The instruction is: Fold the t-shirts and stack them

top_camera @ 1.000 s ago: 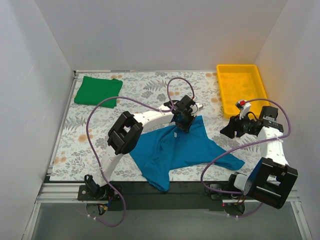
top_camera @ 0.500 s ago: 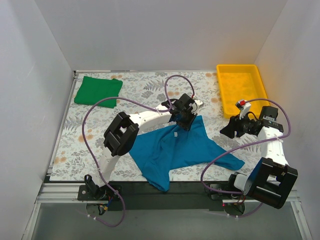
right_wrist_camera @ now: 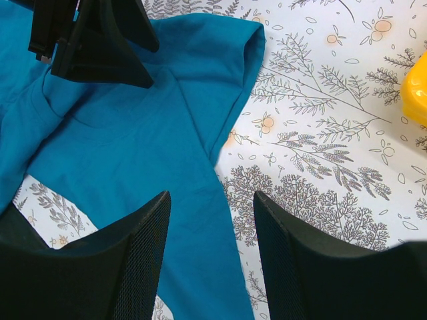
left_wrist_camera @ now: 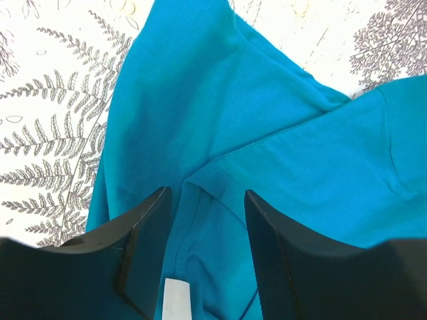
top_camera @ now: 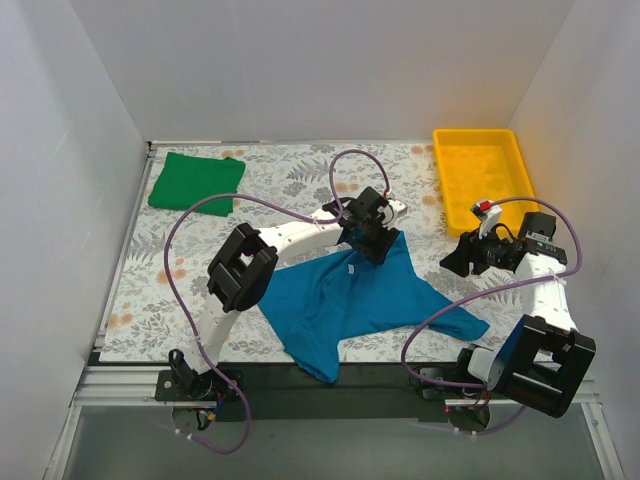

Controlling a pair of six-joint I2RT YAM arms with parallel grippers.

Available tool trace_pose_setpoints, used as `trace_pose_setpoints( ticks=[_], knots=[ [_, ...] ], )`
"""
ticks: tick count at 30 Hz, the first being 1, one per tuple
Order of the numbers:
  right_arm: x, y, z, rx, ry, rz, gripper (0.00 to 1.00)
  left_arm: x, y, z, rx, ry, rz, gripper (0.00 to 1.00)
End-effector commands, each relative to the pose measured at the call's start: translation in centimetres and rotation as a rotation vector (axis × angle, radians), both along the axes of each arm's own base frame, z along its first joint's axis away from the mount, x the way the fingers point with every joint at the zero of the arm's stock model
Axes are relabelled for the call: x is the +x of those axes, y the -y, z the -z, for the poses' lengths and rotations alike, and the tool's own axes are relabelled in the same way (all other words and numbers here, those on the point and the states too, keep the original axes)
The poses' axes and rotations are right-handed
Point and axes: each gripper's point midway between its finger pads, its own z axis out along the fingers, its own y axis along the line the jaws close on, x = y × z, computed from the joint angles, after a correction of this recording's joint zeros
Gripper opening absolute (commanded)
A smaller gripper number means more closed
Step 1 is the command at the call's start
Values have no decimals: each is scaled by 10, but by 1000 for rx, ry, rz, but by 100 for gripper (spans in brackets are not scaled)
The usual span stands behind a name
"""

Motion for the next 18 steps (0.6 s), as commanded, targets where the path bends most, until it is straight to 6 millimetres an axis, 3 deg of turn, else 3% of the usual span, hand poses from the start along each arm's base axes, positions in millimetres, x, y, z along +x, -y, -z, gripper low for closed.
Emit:
trace_pose_setpoints(
  ticks=[1, 14, 17, 18],
  knots=[
    [0, -3, -3, 18, 18, -11, 59, 13, 8, -19, -39, 45, 11, 47],
    [0, -3, -4, 16, 21, -13, 60, 4, 9, 8, -7, -27, 38, 43],
    [0, -2, -4, 16, 22, -12, 60, 3, 8, 11, 0, -33, 38, 35],
    [0, -2, -3, 17, 19, -12, 60, 2, 8, 9, -4, -37, 41, 24]
  ],
)
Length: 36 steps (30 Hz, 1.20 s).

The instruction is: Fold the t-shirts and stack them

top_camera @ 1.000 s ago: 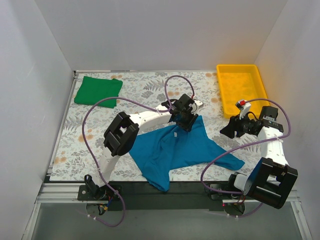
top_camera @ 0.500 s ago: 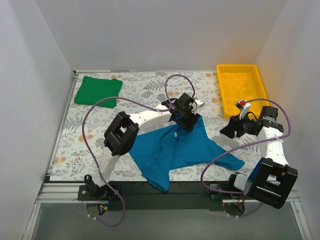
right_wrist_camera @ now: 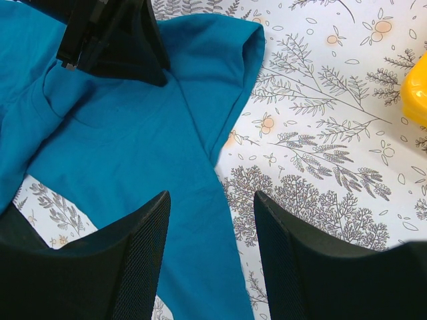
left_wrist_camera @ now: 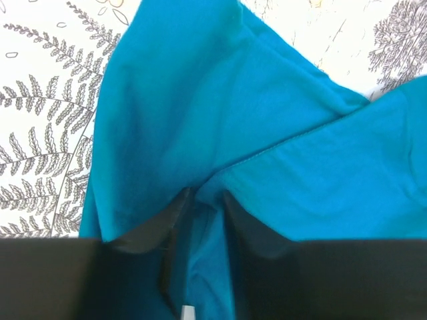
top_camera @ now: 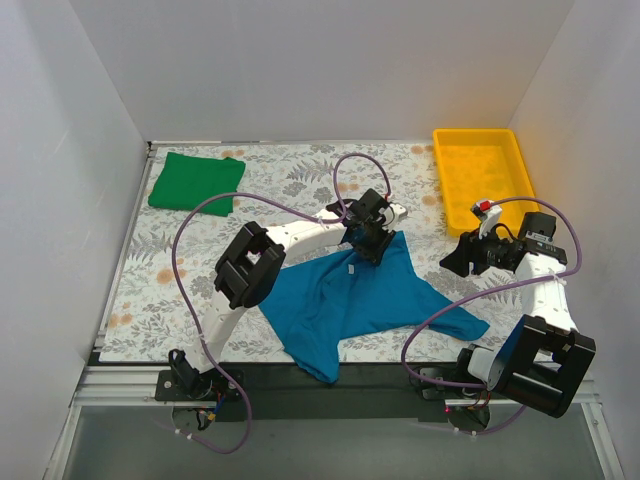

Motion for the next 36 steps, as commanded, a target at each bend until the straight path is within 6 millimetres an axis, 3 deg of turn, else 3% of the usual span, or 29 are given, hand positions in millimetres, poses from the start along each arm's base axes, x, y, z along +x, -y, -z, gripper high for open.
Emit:
trace_pose_setpoints(
  ticks=[1, 8, 16, 20, 21, 23, 24, 26, 28, 29, 30, 33, 35, 36],
  knots=[
    [0, -3, -3, 18, 19, -12, 60, 1, 2, -11, -15, 5, 15, 20],
    [1, -2, -4, 16, 20, -12, 60, 0, 5, -32, -54, 20, 21, 0],
    [1, -2, -3, 16, 18, -13, 60, -3, 8, -66, -127, 52, 27, 0],
    [1, 0, -1, 4, 15, -11, 60, 1, 0, -97, -161, 129, -1, 0],
    [2, 1, 0, -3, 15, -10, 60, 2, -3, -114, -183, 162, -11, 0],
    [2, 1, 1, -11, 11, -18, 60, 1, -9, -121, -186, 183, -21, 0],
    [1, 2, 3, -13, 3, -20, 60, 2, -13, -136, -200, 214, -34, 0],
    [0, 1, 4, -14, -7, -33, 60, 1, -21, -141, -198, 236, -51, 0],
    [1, 1, 5, -18, -9, -40, 60, 3, -31, -160, -205, 289, -82, 0],
    [1, 0, 5, -22, -7, -49, 60, 1, -37, -159, -194, 296, -91, 0],
    [1, 0, 7, -32, -8, -54, 60, 1, -43, -177, -216, 329, -102, 0],
    [8, -1, 8, -73, -8, -83, 61, -1, -62, -188, -202, 376, -143, 0],
    [14, -3, 6, -91, -3, -100, 61, -2, -80, -214, -216, 443, -188, 0],
    [17, -2, 9, -98, -16, -101, 61, -6, -89, -210, -201, 447, -200, 0]
  ],
)
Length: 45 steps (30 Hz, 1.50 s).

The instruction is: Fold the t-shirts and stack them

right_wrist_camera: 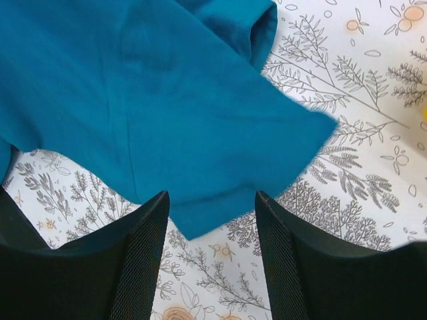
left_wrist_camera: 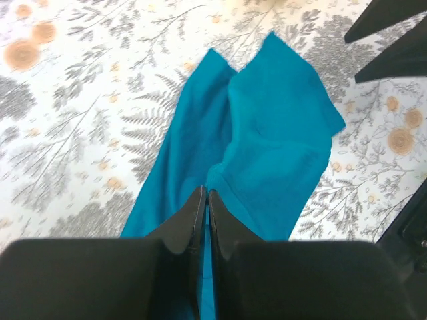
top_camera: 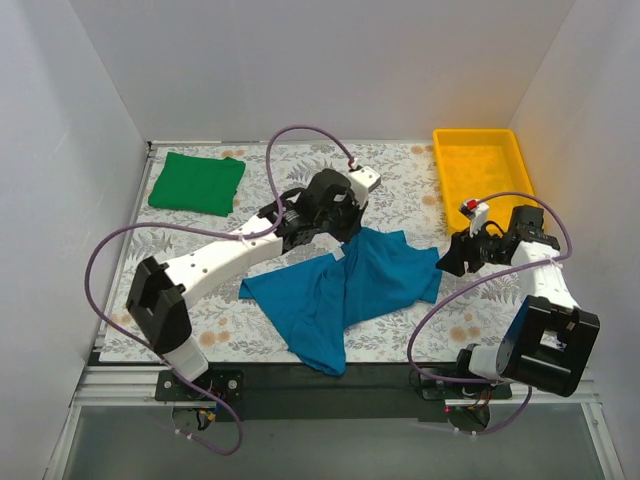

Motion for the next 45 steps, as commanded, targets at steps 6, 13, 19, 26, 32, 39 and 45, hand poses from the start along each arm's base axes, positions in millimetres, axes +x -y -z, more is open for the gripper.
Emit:
trace_pose_setpoints(
  ticks=[6, 13, 19, 26, 32, 39, 45],
  knots=[
    [41, 3, -21, -60, 55, -48, 61, -16, -102, -81, -65, 236, -256, 0],
    [44, -36, -2, -63, -6, -162, 61, -41, -185, -124, -154, 344, -484, 0],
    [55, -92, 7, -35, -62, -289, 61, -52, -223, -167, -238, 428, -595, 0],
    [38, -163, 17, -31, -120, -481, 62, -57, -240, -168, -229, 434, -649, 0],
    [1, -227, 16, -111, -45, -671, 62, -59, -242, -160, -254, 399, -676, 0],
    [20, -278, 36, -291, 81, -522, 63, -63, -249, -151, -283, 369, -725, 0],
    [24, -288, 60, -333, 37, -488, 60, -65, -253, -143, -270, 353, -740, 0]
  ],
)
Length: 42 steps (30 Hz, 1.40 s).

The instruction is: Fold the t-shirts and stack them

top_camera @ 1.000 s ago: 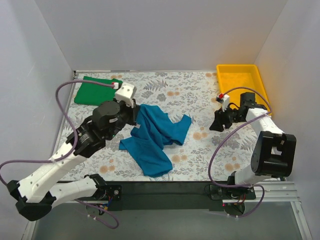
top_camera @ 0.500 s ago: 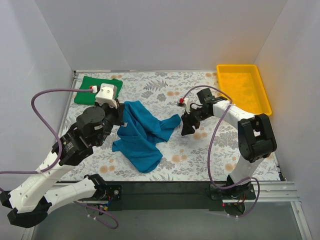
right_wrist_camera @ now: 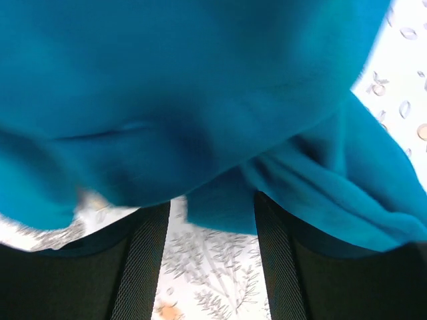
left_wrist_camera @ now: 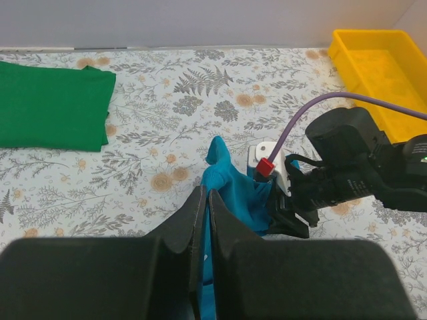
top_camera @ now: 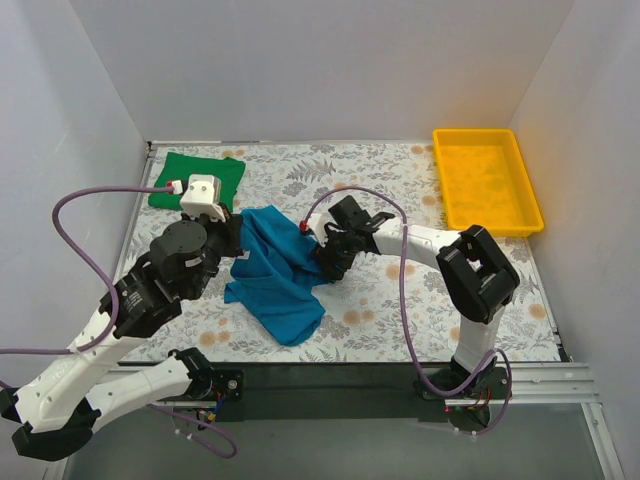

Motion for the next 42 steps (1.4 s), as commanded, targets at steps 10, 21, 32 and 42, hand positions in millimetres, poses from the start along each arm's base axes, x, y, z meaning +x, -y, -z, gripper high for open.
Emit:
trace_pose_setpoints(
  ticks=[10, 21, 32, 42],
  knots=[
    [19, -5, -1, -34, 75, 77, 32, -2, -9, 4, -26, -3, -41, 0],
    [-15, 41, -45, 3, 185, -195, 25, -4, -8, 0, -40, 9, -25, 0],
    [-36, 123, 0, -94, 99, -157, 24, 1, 21, 39, -44, -59, 55, 0],
    [-29, 31, -45, 115, 97, -190, 50, 1, -1, 41, -37, -51, -43, 0]
  ],
)
